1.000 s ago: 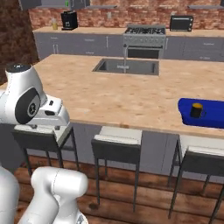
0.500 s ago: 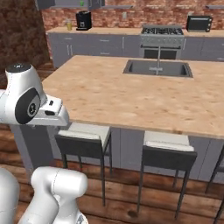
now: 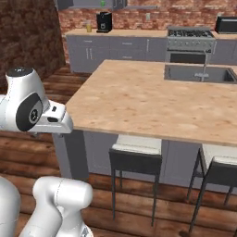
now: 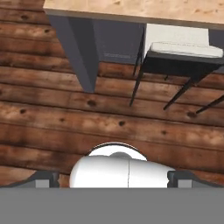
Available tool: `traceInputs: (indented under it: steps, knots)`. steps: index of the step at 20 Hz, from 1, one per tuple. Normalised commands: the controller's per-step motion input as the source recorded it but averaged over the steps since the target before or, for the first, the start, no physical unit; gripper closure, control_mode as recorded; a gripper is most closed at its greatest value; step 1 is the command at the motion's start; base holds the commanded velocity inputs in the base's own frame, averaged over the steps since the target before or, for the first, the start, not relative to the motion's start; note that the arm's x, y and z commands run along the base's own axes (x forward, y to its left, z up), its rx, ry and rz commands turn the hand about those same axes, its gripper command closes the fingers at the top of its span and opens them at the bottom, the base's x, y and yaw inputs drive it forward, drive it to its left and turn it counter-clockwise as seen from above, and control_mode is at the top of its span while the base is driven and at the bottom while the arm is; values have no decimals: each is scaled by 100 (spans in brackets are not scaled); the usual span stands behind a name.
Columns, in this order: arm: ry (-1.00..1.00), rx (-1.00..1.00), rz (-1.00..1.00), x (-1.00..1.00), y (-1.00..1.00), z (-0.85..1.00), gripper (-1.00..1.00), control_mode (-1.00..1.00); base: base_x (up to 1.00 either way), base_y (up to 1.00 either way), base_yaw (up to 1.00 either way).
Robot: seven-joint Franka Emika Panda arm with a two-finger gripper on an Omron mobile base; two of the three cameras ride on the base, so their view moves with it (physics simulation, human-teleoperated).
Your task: There is a tray on the dining counter. Grab the cup, mug, and pitcher and place them on the tray. The pitcher may be placed next to the tray if it cannot fit the tray.
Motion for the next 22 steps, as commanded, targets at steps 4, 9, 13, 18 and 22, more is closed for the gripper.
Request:
traceInputs:
  steps: [4,9,13,18,22]
  knots:
    - [0,0,0,0,0,0,-100,100,9,100,0]
    - [0,0,0,0,0,0,-100,100,13,100,0]
    - [0,0,0,0,0,0,-100,100,18,100,0]
    - [0,0,0,0,0,0,-100,100,39,100,0]
    - [0,0,0,0,0,0,-100,100,70,100,-1]
